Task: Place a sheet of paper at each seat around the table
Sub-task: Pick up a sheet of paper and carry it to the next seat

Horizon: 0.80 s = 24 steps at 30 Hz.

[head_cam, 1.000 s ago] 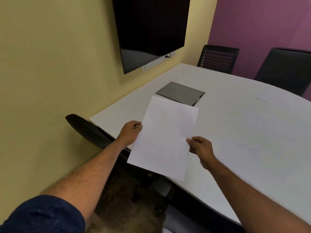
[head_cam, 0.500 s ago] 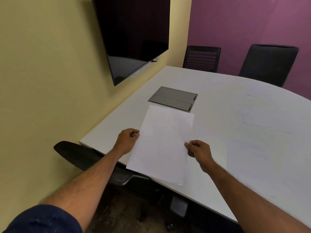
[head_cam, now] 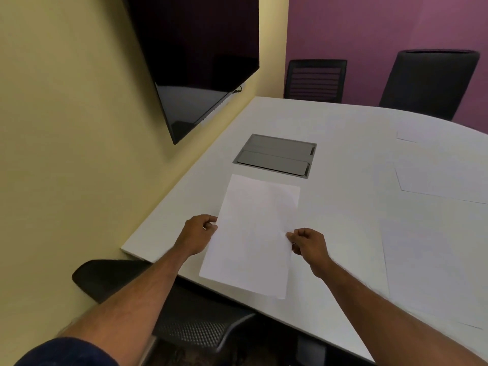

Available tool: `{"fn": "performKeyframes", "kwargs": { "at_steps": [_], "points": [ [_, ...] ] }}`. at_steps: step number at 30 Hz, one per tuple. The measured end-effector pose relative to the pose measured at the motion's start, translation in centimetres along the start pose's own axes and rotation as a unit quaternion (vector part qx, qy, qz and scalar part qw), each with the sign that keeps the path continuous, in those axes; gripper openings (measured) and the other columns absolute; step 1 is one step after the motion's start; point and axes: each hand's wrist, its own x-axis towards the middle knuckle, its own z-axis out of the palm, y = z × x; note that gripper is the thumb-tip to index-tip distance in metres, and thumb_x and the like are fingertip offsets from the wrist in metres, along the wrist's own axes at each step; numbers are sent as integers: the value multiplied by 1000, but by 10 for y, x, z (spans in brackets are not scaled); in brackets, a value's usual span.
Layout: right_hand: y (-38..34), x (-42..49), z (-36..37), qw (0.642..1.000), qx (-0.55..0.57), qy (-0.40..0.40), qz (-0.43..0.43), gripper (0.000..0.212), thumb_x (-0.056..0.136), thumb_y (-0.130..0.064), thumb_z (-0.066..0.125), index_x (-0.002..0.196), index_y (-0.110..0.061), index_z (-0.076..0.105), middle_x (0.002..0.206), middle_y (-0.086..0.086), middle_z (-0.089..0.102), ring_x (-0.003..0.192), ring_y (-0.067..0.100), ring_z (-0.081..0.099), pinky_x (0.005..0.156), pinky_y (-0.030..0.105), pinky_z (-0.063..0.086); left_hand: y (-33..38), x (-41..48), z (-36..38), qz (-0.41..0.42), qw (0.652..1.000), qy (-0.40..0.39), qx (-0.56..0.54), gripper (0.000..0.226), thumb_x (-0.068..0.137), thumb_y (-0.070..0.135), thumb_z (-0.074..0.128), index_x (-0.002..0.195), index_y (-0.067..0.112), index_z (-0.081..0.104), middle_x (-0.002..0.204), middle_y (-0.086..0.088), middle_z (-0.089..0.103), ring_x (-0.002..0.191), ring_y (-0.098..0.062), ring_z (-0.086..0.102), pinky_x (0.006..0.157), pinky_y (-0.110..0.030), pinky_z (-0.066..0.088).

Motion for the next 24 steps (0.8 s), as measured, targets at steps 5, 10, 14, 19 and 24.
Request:
{"fn": "performKeyframes", "kwargs": {
  "at_steps": [5, 10, 14, 19, 24],
  "points": [
    [-3, 34, 51, 1000, -13, 27, 5, 24, 85, -8, 70, 64, -7, 61, 62, 4, 59, 52, 15, 53, 59, 29, 49, -35, 63, -20, 9, 1000, -5, 17, 29, 93, 17, 55, 120, 13, 66, 105, -9, 72, 78, -13, 62, 71, -21, 44],
    [5, 65, 97, 997, -36, 59, 39, 24, 85, -12, 72, 65, -7, 59, 65, 6, 61, 51, 15, 54, 56, 26, 49, -71, 120, -34, 19, 999, -26, 10, 28, 93, 16, 57, 119, 12, 67, 110, -6, 70, 92, -15, 61, 81, -23, 44],
    [22, 90, 131, 992, -54, 94, 64, 22, 83, -16, 75, 68, -8, 61, 66, 4, 64, 52, 15, 58, 56, 27, 47, -105, 153, -34, 31, 997, -59, 29, 26, 93, 13, 56, 116, 9, 68, 112, -7, 70, 91, -15, 61, 78, -23, 43],
    [48, 120, 158, 983, -83, 126, 100, 22, 83, -21, 75, 74, -3, 65, 70, 2, 67, 57, 16, 61, 60, 29, 51, -136, 188, -22, 24, 996, -81, 35, 23, 94, 11, 56, 114, 7, 67, 111, -9, 68, 88, -14, 58, 77, -22, 42],
    [69, 148, 167, 976, -108, 144, 122, 22, 83, -22, 75, 75, -4, 66, 71, 2, 68, 57, 15, 62, 62, 29, 51, -147, 221, -4, 31, 996, -83, 27, 24, 91, 8, 57, 113, 9, 67, 102, -7, 70, 83, -15, 58, 73, -22, 41]
  ]
}}
